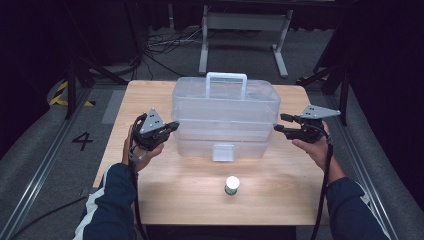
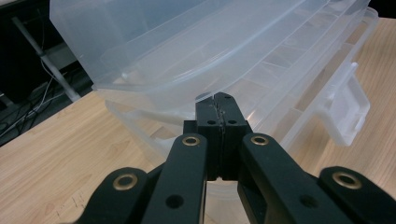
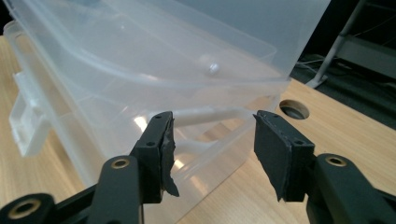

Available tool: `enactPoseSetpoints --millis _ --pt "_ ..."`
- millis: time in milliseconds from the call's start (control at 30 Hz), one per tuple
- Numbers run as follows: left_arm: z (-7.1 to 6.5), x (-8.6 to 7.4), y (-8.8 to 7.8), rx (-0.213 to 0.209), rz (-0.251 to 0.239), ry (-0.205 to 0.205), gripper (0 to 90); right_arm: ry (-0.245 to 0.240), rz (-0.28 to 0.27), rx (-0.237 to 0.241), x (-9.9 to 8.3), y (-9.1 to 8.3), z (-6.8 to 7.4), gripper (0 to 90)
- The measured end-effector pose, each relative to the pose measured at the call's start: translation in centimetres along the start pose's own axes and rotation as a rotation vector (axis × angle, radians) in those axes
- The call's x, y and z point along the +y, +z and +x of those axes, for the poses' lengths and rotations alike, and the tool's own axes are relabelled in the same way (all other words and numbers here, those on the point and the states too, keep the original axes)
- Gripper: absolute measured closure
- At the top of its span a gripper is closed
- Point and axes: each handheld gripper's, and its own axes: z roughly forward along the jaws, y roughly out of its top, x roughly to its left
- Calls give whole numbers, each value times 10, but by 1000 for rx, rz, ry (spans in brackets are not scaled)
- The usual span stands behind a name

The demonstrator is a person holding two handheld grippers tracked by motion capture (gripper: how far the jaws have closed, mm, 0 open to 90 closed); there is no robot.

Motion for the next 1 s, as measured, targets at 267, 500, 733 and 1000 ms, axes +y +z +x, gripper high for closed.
enactPoseSetpoints --millis 267,500,733,1000 --pt "2 1 -2 18 -3 1 900 -23 -27 -6 5 0 3 503" --pt "9 -1 -19 57 -27 -29 892 -44 -51 -16 17 -1 7 523" --pt "6 -12 -23 57 18 -8 863 -53 -79 -37 24 -1 7 583" --pt "-4 -17 -25 16 31 9 750 -58 -103 -74 34 -1 6 610"
